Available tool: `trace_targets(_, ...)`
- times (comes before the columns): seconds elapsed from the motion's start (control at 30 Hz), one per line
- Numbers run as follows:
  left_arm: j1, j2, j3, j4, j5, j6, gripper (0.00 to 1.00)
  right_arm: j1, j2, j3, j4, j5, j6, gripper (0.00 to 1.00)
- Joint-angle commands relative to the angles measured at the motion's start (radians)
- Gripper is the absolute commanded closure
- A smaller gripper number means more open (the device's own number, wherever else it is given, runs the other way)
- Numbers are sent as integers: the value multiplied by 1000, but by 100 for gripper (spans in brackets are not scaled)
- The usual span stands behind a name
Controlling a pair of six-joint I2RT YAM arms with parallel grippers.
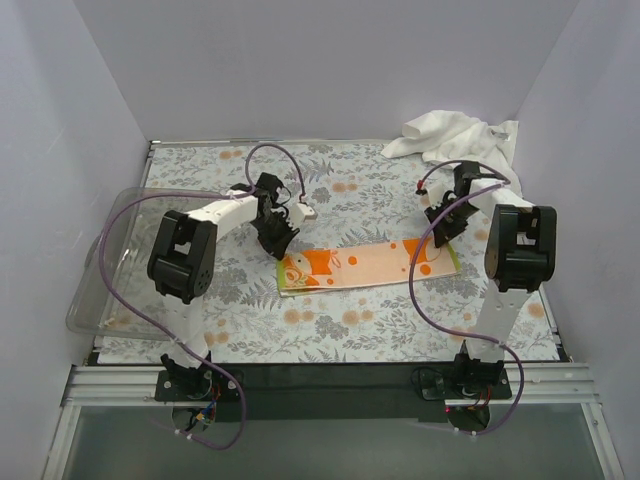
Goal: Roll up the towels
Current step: Fold the towel
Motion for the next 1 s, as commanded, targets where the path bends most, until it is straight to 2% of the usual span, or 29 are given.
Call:
trace_targets(0.0, 12, 91, 111, 69, -71, 54, 100, 3, -2, -69, -25, -12, 8, 83)
trace_targets(0.1, 28, 192, 203, 109, -129, 88, 100, 16, -51, -147, -46, -44, -10, 84)
trace_targets(0.2, 52, 314, 436, 85, -189, 108, 100, 46, -130, -219, -110, -113, -37, 85)
trace_targets(0.23, 70, 397, 510, 65, -197, 108, 100, 53, -148, -236, -141, -129, -52, 85)
trace_targets(0.27, 80, 433, 670, 27, -200, 106, 97, 57, -166, -267, -156, -139, -58, 85)
trace_targets(0.33, 103, 513, 804, -10, -218, 92, 89, 74, -207, -282, -231, -188, -110, 84)
trace_targets(0.37, 107, 522, 904, -29, -217, 91, 75, 80, -215, -281, -271, -213, -136, 83)
trace_targets(0.4, 111, 524, 926, -31, -203, 95, 66, 86, -220, -273, -310, -266, -161, 78)
trace_targets(0.47, 112, 466, 891, -11, -160, 98, 55, 86, -229, -247, -393, -314, -195, 73)
trace_targets(0.53, 111, 402, 807, 20, -82, 83, 54, 77, -232, -190, -403, -345, -182, 71)
trace_targets(0.57, 109, 330, 767, 43, -57, 68, 54, 71, -224, -163, -402, -354, -158, 71)
trace_targets(0.6, 107, 303, 686, 48, -42, 54, 54, 57, -214, -111, -397, -369, -143, 71)
trace_targets(0.7, 97, 212, 571, 52, -16, -18, 57, 50, -133, -19, -359, -341, -46, 71)
trace_targets(0.83, 83, 142, 453, 58, 44, -118, 61, 54, -74, 33, -224, -256, 48, 71)
trace_targets(0.93, 60, 115, 376, 87, 62, -168, 61, 56, -16, 69, -209, -227, 71, 72)
trace_targets(0.97, 52, 115, 357, 119, 44, -237, 64, 60, -4, 80, -209, -222, 71, 72)
